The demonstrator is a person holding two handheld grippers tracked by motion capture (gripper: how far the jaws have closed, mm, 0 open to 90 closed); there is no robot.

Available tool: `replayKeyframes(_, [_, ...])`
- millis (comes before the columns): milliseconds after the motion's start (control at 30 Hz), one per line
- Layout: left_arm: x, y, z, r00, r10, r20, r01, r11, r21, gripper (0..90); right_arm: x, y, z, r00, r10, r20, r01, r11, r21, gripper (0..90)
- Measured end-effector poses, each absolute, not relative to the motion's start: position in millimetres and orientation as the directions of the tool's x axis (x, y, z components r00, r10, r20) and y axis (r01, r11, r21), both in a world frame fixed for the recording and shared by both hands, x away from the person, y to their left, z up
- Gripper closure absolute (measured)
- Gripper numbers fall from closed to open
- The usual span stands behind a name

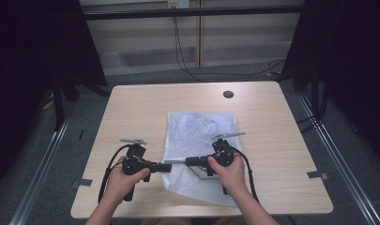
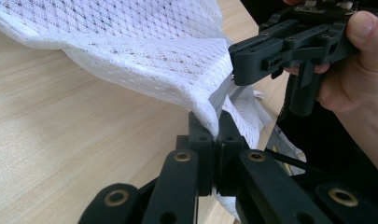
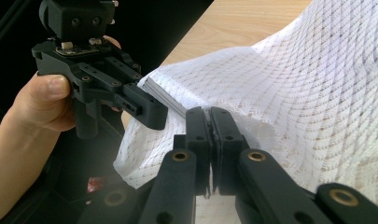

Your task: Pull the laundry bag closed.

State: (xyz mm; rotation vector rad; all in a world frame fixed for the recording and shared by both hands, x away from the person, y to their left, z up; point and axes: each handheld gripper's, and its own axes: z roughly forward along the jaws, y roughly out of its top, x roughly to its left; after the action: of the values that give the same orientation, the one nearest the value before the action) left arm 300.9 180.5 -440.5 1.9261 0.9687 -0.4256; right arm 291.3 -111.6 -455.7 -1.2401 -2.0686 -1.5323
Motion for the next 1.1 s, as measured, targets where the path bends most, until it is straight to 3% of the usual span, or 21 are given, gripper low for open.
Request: replayKeyframes(1100, [302, 191, -440, 0.613, 0.462, -0.641, 0.783, -0.251, 0.568, 88.3, 292, -133, -460, -0.566, 0.489, 0.664, 0.777, 0.047, 0.628, 87.8])
